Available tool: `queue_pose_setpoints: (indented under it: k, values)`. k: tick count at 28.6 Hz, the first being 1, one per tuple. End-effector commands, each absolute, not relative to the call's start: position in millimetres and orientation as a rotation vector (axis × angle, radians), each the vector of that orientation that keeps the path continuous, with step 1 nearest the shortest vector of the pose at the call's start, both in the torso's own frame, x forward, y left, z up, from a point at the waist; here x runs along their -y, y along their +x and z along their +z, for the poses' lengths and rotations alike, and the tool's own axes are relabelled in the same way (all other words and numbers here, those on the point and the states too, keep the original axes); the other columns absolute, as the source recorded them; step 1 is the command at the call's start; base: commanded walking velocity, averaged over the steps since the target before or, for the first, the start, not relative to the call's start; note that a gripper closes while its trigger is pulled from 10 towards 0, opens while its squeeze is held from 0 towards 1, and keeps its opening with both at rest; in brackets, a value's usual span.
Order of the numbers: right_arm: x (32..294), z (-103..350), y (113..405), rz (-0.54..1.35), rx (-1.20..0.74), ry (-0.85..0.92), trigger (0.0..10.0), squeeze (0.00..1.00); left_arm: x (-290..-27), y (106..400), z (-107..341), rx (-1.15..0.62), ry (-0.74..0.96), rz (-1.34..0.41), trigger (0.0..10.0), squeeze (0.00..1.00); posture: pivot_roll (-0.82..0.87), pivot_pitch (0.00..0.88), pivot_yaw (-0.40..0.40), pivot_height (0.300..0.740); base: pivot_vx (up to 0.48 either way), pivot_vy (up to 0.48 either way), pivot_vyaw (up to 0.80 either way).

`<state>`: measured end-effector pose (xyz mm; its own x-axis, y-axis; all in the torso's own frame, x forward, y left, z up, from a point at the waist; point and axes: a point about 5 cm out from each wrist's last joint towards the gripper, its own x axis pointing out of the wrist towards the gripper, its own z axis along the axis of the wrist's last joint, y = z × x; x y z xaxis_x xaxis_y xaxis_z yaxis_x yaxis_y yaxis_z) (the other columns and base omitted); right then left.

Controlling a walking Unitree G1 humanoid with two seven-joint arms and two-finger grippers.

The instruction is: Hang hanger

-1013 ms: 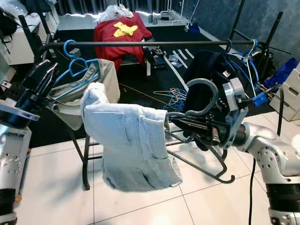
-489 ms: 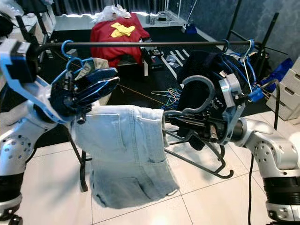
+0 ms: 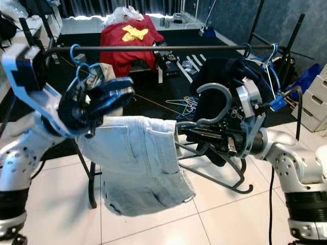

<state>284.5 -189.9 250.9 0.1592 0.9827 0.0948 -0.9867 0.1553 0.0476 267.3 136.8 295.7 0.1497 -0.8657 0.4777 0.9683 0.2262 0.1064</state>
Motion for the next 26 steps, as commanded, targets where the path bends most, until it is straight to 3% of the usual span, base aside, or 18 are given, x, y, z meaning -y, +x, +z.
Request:
queue_pose_setpoints:
  k: [1,2,3,5,6,14,21,26]
  values:
    - [184.8,258.3,283.0,1.461,0.068,0.089,0.0,0.00,-125.3,265.4,285.4,0.449,-0.206,-1.379,10.0,1.00,-0.19,0.051,-0.054,0.740,0.000,0.000,0.00]
    - [184.8,258.3,283.0,1.461,0.068,0.089,0.0,0.00,-125.3,265.4,285.4,0.449,-0.206,-1.379,10.0,1.00,-0.19,0.051,-0.054,0.740,0.000,0.000,0.00]
    - [183.9,257.7,283.0,1.468,0.060,0.080,0.0,0.00,-121.5,266.7,280.2,0.428,-0.147,-1.378,10.0,0.76,-0.19,0.052,-0.056,0.740,0.000,0.000,0.00]
    - [183.9,257.7,283.0,1.468,0.060,0.080,0.0,0.00,-121.5,266.7,280.2,0.428,-0.147,-1.378,10.0,0.76,-0.19,0.052,-0.056,0.740,0.000,0.000,0.00]
    - [178.9,255.6,283.2,1.494,0.041,0.060,0.0,0.00,-113.2,272.1,273.5,0.400,-0.040,-1.371,10.0,0.00,-0.18,0.065,-0.055,0.740,0.000,0.000,0.00]
    - [168.6,253.7,282.7,1.541,0.028,0.047,0.0,0.00,-112.1,285.6,273.8,0.390,0.079,-1.294,10.0,0.00,-0.18,0.073,-0.050,0.740,0.000,0.000,0.00]
    - [165.9,252.3,281.0,1.570,0.002,0.028,0.0,0.00,-128.9,268.5,258.8,0.131,0.207,-1.451,10.0,0.00,-0.18,0.094,-0.041,0.740,0.000,0.000,0.00]
    - [168.1,251.1,281.5,1.572,-0.014,0.005,0.0,0.00,-132.7,271.8,261.5,0.133,0.210,-1.437,10.0,0.00,-0.18,0.095,-0.040,0.740,0.000,0.000,0.00]
